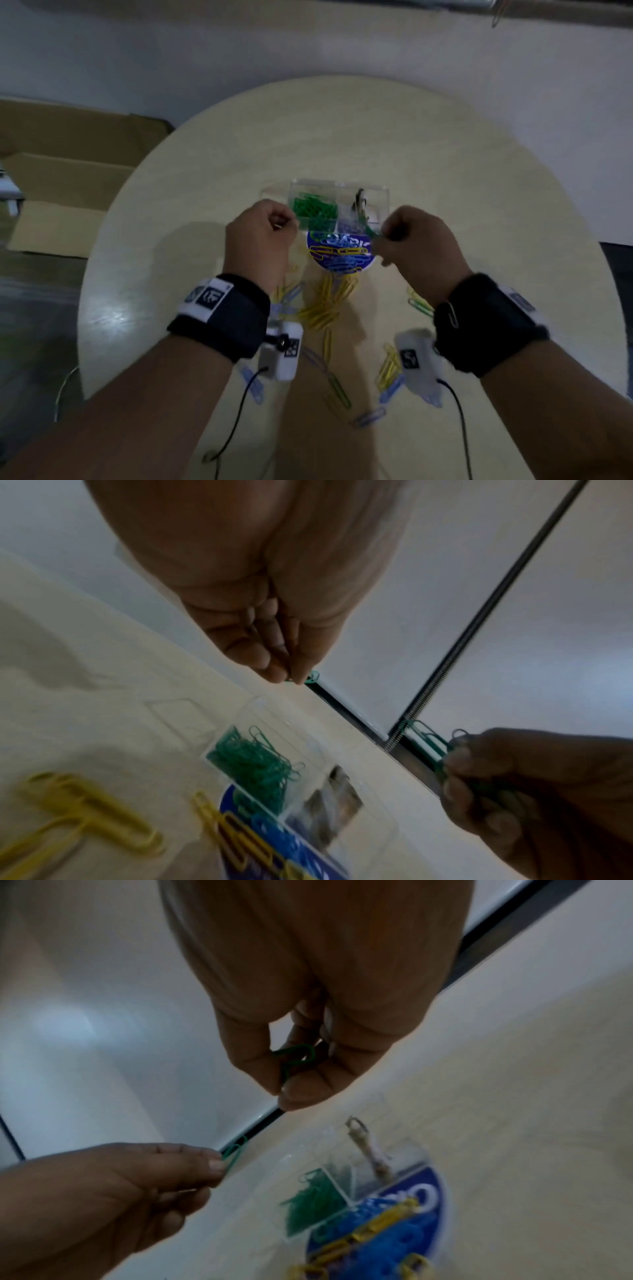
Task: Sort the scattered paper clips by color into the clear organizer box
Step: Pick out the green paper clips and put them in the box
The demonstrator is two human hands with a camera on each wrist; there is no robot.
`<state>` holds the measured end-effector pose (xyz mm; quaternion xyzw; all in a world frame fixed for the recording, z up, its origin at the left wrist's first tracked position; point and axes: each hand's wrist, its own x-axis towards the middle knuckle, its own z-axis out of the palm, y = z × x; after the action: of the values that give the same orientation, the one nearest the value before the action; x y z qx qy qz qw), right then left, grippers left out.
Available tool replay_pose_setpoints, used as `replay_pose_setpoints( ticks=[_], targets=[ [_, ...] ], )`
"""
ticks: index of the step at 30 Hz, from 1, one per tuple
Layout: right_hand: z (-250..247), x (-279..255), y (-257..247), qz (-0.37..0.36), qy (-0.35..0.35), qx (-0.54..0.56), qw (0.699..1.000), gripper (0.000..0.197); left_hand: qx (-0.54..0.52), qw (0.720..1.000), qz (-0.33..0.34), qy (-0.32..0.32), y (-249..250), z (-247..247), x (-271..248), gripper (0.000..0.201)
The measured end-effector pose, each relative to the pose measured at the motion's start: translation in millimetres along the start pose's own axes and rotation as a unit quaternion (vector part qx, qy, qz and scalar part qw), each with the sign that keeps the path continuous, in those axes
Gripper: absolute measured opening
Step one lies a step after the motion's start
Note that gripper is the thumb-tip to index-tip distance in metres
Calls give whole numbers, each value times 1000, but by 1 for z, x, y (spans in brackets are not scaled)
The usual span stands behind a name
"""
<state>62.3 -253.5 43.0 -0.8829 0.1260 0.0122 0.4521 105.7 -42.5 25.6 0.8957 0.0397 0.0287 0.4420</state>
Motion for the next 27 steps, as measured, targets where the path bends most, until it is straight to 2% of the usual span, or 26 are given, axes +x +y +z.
replay_pose_setpoints(
  ticks=[3,5,8,10,11,14,15,17,20,21,24,25,27],
  targets=[
    [28,38,-22,28,7,27,999,13,2,1000,-19,6,0,7,30,1],
    [44,54,-29,53,4,21,998,9,14,1000,-18,-9,-1,12,40,7],
    [57,62,-29,79,-10,33,996,20,21,999,-5,-26,-2,13,41,16],
    [51,54,-26,69,15,32,997,33,18,1000,9,-15,-5,7,34,17],
    [43,45,-23,67,32,66,995,34,21,999,21,-12,-6,3,28,16],
    [10,-1,4,64,48,168,983,20,51,993,86,-55,-13,-9,-6,14],
    [-2,-22,19,59,49,144,987,21,53,988,118,-89,-17,-11,-24,15],
    [-25,-67,51,51,64,22,996,19,62,963,183,-188,-24,-11,-68,19],
    [-41,-127,98,20,75,-165,983,22,104,910,242,-319,-30,-1,-134,21],
    [-40,-143,111,-2,44,-223,974,26,122,899,254,-336,-32,4,-150,21],
    [-27,-181,136,-40,-107,-353,929,50,171,880,278,-346,-29,23,-173,31],
    [-22,-190,137,-32,-135,-366,920,59,185,873,289,-348,-25,30,-172,38],
    [-16,-203,132,-15,-141,-360,922,69,220,850,317,-360,-16,44,-166,50]
  ],
)
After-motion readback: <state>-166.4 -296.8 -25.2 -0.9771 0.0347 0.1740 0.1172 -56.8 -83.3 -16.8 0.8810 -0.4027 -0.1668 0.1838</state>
